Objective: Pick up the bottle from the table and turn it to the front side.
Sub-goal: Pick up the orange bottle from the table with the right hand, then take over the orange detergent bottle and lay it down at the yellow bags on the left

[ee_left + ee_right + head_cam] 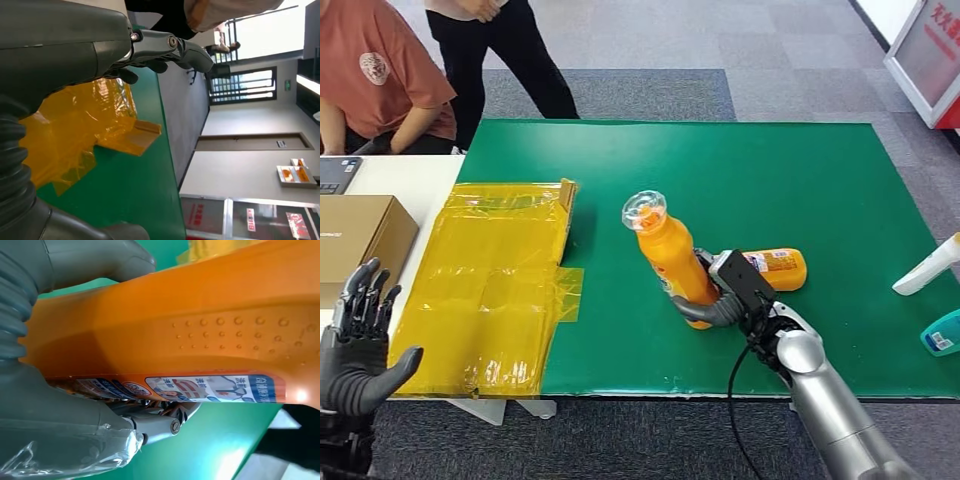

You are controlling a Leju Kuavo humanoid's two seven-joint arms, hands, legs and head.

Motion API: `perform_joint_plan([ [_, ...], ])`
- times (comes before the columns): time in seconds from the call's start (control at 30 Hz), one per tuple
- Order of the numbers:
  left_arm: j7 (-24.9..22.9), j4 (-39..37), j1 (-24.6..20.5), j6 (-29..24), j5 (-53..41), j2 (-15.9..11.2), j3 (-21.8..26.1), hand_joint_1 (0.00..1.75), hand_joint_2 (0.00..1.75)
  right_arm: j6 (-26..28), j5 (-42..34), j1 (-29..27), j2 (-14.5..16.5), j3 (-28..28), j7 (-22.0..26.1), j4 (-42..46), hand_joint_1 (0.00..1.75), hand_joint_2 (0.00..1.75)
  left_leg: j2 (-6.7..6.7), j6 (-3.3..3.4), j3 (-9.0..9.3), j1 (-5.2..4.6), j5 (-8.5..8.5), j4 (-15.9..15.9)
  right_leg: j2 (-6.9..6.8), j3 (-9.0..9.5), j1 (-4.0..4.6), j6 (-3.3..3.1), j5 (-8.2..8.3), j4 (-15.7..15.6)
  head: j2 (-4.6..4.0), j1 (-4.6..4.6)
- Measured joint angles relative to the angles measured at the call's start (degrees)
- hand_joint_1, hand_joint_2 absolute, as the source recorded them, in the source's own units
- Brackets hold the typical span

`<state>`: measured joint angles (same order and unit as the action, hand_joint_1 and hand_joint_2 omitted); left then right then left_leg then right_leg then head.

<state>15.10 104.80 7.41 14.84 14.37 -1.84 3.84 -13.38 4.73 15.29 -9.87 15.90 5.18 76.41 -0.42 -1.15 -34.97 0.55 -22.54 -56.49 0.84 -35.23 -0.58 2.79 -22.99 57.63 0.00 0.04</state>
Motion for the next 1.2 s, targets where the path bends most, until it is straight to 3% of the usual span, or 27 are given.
perform_joint_plan([
  [0.53,-3.4,-6.9,-14.7,-3.2,5.5,0.4,-14.9,0.00,1.75,7.2,5.5,6.8,6.9,6.0,3.1,-1.3,1.75,1.75,-0.01,0.01,-0.11,0.00,0.06,0.0,-0.01,-0.11,0.00,-0.01,0.09,0.0,0.00,0.01],
  [0.8,-5.3,-9.4,-19.2,-3.6,5.5,1.5,-22.6,0.00,1.75,9.4,8.9,8.2,9.1,8.8,3.7,-1.3,1.75,1.75,-0.01,0.01,-0.13,0.00,0.06,0.0,-0.01,-0.14,-0.01,0.00,0.09,0.0,0.00,0.01],
  [1.2,-5.8,-12.2,-24.2,-5.0,1.8,2.5,-29.2,0.00,1.75,9.9,9.4,8.8,10.2,10.7,4.4,-1.3,1.75,1.75,-0.02,0.01,-0.15,0.00,0.06,0.0,-0.01,-0.14,-0.01,0.00,0.09,0.0,0.00,0.01],
])
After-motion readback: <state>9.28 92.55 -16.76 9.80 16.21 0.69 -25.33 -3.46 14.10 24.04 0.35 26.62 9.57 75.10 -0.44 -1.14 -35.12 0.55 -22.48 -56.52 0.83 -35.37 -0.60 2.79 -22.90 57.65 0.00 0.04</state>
